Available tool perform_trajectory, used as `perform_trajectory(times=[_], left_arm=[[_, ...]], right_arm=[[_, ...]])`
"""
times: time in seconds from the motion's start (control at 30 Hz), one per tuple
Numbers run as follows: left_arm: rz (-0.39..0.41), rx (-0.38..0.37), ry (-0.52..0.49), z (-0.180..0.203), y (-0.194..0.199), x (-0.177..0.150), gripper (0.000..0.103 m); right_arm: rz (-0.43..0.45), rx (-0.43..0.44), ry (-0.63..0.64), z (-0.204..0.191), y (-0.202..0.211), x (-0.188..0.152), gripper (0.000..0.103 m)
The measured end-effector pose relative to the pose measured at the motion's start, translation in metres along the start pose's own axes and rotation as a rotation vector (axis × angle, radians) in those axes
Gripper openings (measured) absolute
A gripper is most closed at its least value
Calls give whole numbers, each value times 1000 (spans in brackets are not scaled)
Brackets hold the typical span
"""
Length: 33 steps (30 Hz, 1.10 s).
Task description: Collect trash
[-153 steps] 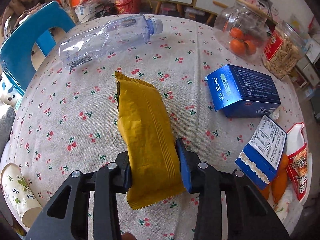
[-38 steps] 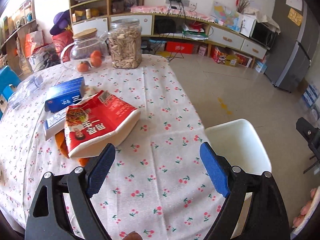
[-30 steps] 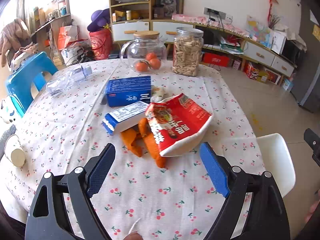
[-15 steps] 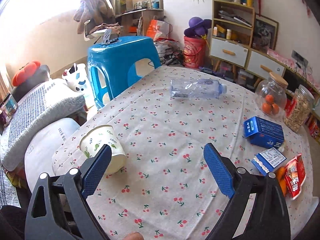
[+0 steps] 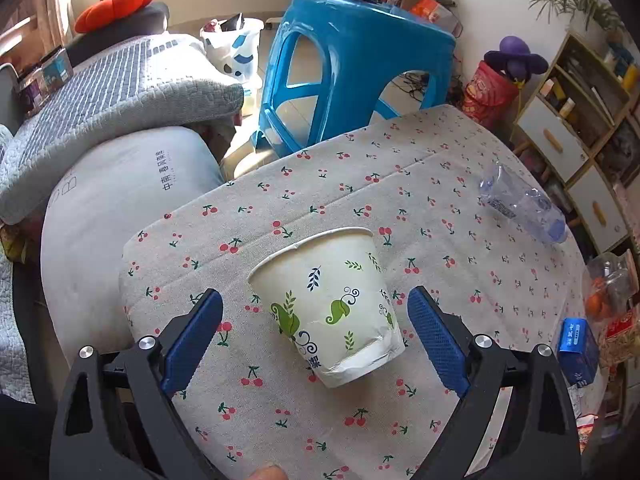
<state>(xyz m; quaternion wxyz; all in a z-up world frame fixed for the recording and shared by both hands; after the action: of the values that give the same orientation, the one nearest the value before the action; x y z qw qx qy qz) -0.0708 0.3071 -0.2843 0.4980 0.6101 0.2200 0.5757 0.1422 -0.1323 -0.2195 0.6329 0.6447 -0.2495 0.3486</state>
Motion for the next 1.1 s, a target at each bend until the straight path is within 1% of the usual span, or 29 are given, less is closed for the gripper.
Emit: perform_trajectory(times=[0.1, 0.2, 0.3, 0.37, 0.4, 0.43, 0.5, 0.6, 0.67, 0.73, 0.8, 0.9, 1.0, 1.03, 1.1], left_arm=[[-66, -34, 35, -5, -17, -2, 91], [-127, -92, 70, -3, -29, -8, 91], [-159, -113, 68, 1, -37, -12, 91], [-159, -114, 60, 2, -39, -13, 85], [-155, -118, 51, 3, -40, -13, 78], [-153, -123, 36, 6, -40, -13, 66], [-157, -151, -1, 14, -40, -12, 59], [-175, -221, -71, 37, -33, -16, 58], [-164, -265, -150, 58, -21, -18, 58], [-145, -309, -236, 81, -6, -21, 58], [-131, -350, -329, 107, 9, -24, 58], [-90, -414, -460, 141, 34, -28, 58], [-47, -473, -542, 162, 51, -33, 58], [-45, -496, -552, 166, 54, -36, 58], [-61, -520, -567, 172, 51, -44, 58]], right_arm=[[-39, 1, -14, -1, -9, -5, 96], [-74, 6, -38, 0, -18, -9, 96], [-115, 21, -60, 1, -27, -14, 96], [-144, 27, -74, 1, -34, -19, 96], [-159, 30, -79, 1, -37, -21, 96], [-172, 37, -88, 1, -39, -22, 96], [-191, 58, -105, 0, -43, -25, 96], [-218, 89, -136, -1, -50, -27, 96], [-244, 120, -172, -1, -55, -29, 96], [-287, 172, -224, -4, -63, -34, 96], [-334, 232, -307, -5, -73, -40, 96], [-417, 349, -493, -6, -88, -52, 96], [-497, 478, -692, -10, -98, -69, 96], [-496, 498, -733, -11, -99, -71, 97], [-477, 529, -772, -12, -98, -69, 97]])
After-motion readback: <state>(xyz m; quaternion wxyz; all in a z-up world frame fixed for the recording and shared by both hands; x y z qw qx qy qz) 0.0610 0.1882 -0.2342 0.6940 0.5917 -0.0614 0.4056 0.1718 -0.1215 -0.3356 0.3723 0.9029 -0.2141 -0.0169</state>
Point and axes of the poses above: each gripper's, at about its wrist camera, not at the fingertips, and y roughly against the way its jaws point, z to its right, x to its top, the point moved 8 cm from there along -y, roughly the way its jaws point, and after that the axes turned 1 degree about x, right-handed, at the moved point
